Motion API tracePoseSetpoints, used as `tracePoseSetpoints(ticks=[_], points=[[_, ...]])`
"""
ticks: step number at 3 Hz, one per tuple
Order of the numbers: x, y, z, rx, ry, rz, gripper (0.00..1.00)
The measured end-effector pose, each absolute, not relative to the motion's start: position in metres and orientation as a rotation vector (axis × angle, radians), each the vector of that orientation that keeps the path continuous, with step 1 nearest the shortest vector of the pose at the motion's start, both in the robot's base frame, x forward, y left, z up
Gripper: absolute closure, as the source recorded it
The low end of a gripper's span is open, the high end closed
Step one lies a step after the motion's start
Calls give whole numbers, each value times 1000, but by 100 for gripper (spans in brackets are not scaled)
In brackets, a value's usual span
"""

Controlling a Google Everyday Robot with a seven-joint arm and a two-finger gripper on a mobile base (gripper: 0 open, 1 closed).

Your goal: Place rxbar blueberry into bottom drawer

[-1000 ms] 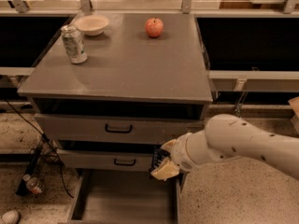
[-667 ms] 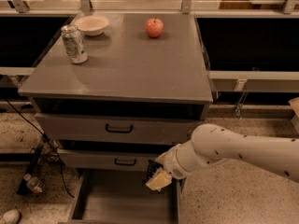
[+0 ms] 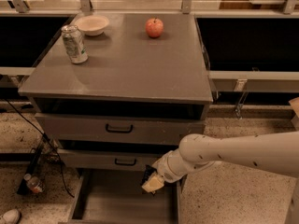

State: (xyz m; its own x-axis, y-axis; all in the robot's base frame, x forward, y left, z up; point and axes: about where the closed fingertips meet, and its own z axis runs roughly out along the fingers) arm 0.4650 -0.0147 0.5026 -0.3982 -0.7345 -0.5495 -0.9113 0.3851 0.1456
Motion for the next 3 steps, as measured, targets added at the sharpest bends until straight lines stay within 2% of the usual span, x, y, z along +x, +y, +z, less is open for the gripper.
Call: tracePoseSetpoints(ticks=[1,3], points=[[465,-15,503,-1423,2253,609,100],[476,3,420,-1399,2356,607,100]])
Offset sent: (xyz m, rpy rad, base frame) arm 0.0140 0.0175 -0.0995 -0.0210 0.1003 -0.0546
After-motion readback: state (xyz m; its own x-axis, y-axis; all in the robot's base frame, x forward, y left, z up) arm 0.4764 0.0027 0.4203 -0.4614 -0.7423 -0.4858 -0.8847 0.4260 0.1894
